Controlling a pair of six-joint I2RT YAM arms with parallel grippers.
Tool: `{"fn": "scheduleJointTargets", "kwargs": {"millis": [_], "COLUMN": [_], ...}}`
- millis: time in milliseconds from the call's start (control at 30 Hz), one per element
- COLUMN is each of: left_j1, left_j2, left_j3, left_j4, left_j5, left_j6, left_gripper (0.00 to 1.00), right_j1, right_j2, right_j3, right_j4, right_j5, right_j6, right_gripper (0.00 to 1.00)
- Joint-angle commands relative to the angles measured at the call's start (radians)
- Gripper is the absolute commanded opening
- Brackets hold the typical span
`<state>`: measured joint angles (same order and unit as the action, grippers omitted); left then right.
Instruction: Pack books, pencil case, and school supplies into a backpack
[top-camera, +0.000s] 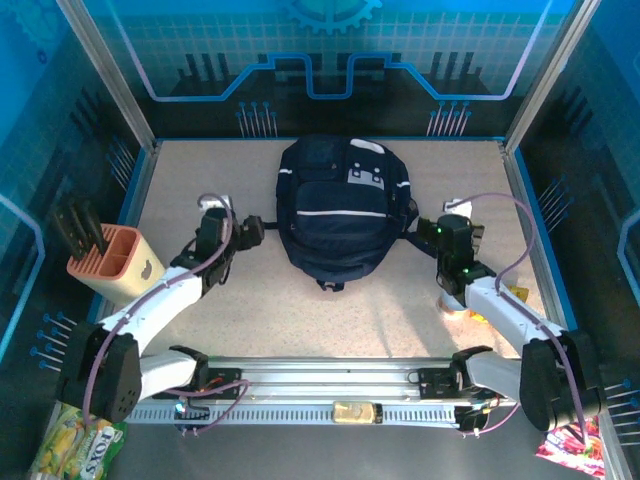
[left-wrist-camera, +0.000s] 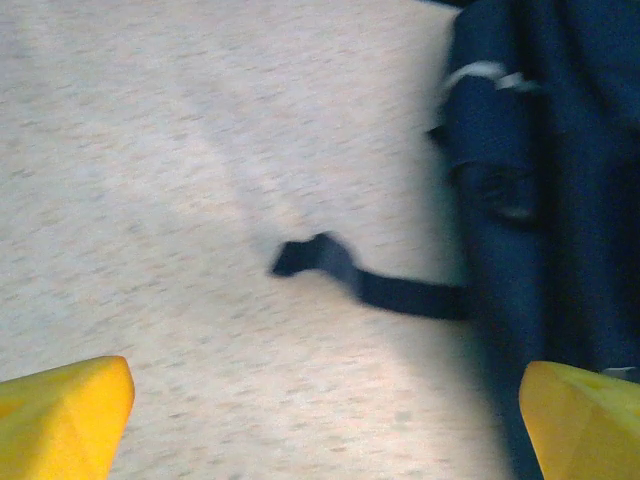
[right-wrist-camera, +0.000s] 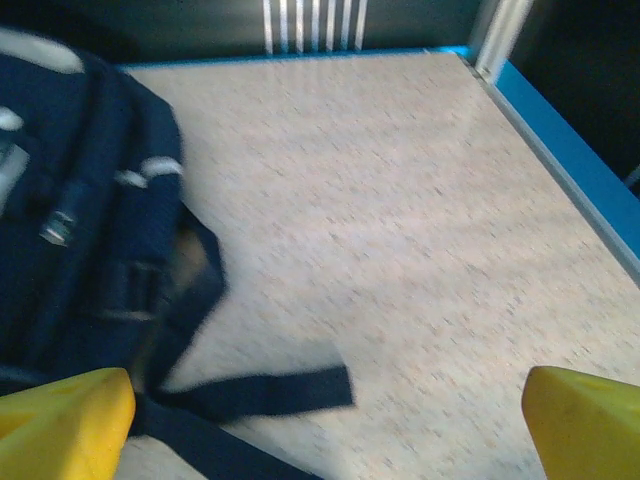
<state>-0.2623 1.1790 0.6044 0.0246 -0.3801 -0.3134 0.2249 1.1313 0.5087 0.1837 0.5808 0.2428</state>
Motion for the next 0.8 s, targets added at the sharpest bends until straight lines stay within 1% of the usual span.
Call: {"fn": "scheduleJointTargets", "kwargs": {"millis": [0,33,67,167,233,267,367,433,500,567,633,700,767], "left_j1": [0.017,0.036,0.053,0.092,0.115,0.123,0.138,0.148,0.156,0.163,0.189,0.218,0.232], "left_j2": [-0.04,-0.049,-0.055,-0.055,-0.042,-0.03,0.041,0.091,0.133,0.155,0.191,0.236,0.286], "left_j3": [-0.094,-0.093,-0.101,-0.113,-0.127,-0.143,-0.225,-0.261,-0.274,-0.269,-0.276,-0.271,-0.254], "left_j4": [0.219,0.192,0.208,0.225,0.259,0.304,0.531,0.65,0.721,0.755,0.828,0.876,0.89], "left_j5": [-0.187,-0.182,-0.162,-0.167,-0.145,-0.127,-0.069,-0.004,0.062,0.103,0.164,0.243,0.267], "left_j6": [0.103,0.089,0.101,0.142,0.188,0.22,0.325,0.364,0.381,0.386,0.356,0.335,0.327], "left_gripper": [0.99,0.99,0.99,0.99,0.99,0.99,0.99,0.99,0.99,0.99,0.99,0.99,0.99], "right_j1": [-0.026,-0.033,-0.036,-0.045,-0.045,-0.046,-0.054,-0.061,-0.063,-0.067,-0.076,-0.089,-0.095], "right_j2": [-0.014,-0.002,0.013,0.066,0.097,0.108,0.145,0.178,0.196,0.219,0.272,0.323,0.352], "right_j3": [-0.043,-0.056,-0.07,-0.097,-0.129,-0.142,-0.174,-0.201,-0.206,-0.223,-0.249,-0.255,-0.25], "right_j4": [0.117,0.126,0.142,0.218,0.326,0.374,0.517,0.64,0.684,0.749,0.857,0.919,0.935], "right_j5": [0.114,0.116,0.118,0.089,0.047,0.026,-0.051,-0.14,-0.191,-0.208,-0.227,-0.238,-0.268], "right_j6": [-0.01,-0.007,-0.009,-0.036,-0.072,-0.087,-0.14,-0.189,-0.229,-0.246,-0.253,-0.243,-0.245], "right_gripper": [1.0,1.0,1.0,1.0,1.0,1.0,1.0,1.0,1.0,1.0,1.0,1.0,1.0]}}
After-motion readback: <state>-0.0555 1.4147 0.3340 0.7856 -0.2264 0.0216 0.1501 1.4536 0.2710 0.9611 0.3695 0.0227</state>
